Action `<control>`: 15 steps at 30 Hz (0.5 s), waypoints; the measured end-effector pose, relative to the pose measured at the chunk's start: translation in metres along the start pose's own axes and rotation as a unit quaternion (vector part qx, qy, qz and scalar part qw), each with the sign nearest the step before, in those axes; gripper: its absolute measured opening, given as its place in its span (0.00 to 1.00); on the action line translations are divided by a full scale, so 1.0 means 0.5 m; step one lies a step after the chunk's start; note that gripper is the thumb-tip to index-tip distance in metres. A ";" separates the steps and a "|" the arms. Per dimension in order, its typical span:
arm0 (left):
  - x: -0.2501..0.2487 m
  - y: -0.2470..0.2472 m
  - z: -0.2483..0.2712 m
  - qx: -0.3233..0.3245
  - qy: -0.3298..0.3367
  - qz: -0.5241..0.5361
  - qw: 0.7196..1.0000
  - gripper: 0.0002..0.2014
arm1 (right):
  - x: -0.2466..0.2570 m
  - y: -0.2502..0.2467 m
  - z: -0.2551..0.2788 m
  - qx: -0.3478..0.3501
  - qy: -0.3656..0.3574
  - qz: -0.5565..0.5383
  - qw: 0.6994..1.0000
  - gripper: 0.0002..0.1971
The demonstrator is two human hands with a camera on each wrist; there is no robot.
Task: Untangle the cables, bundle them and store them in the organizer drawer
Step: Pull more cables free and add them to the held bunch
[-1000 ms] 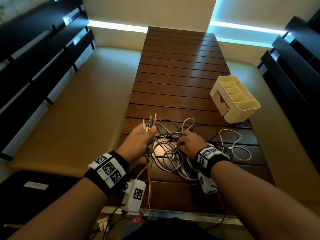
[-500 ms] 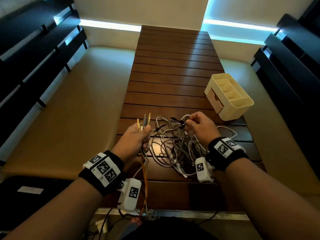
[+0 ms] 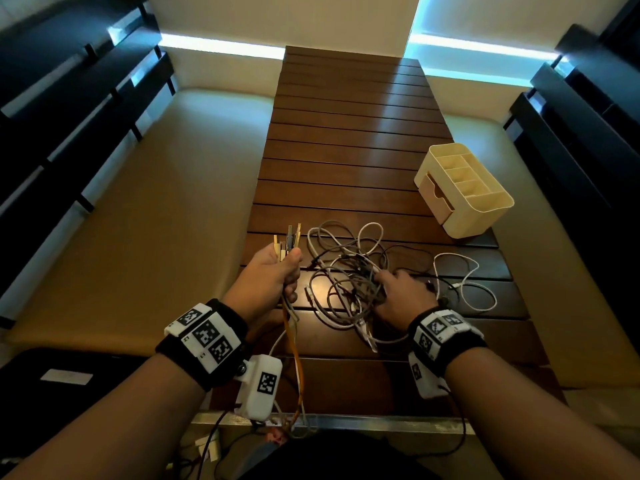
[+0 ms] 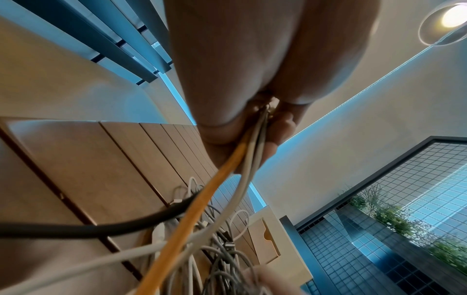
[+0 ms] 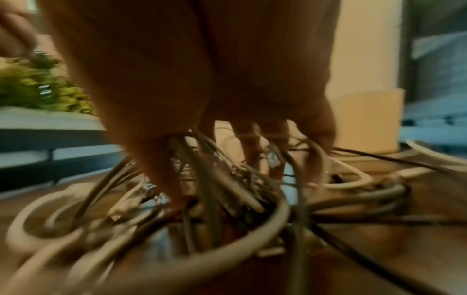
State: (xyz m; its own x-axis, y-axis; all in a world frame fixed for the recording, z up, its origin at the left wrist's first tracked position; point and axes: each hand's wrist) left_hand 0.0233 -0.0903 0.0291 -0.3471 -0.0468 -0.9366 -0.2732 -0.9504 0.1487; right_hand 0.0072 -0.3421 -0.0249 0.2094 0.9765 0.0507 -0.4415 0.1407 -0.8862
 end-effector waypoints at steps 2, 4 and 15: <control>-0.001 0.000 0.000 0.004 -0.003 0.007 1.000 0.07 | -0.007 -0.026 -0.005 -0.035 0.003 -0.109 0.993 0.14; -0.002 0.002 -0.001 0.008 -0.004 0.010 1.000 0.07 | -0.018 -0.053 -0.005 -0.034 0.002 -0.269 0.963 0.11; -0.001 -0.004 -0.014 0.026 -0.002 0.002 1.000 0.08 | -0.049 -0.086 -0.008 0.051 0.049 -0.640 0.765 0.14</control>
State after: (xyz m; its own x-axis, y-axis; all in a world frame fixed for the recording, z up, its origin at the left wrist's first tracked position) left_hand 0.0300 -0.0906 0.0272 -0.3523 -0.0481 -0.9347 -0.3189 -0.9327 0.1682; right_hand 0.0244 -0.3729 0.0100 0.5887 0.0120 0.8083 0.1155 0.9884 -0.0988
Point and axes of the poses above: each hand's wrist, its own z-axis away from the middle knuckle, its own y-axis out of the palm, x = y × z
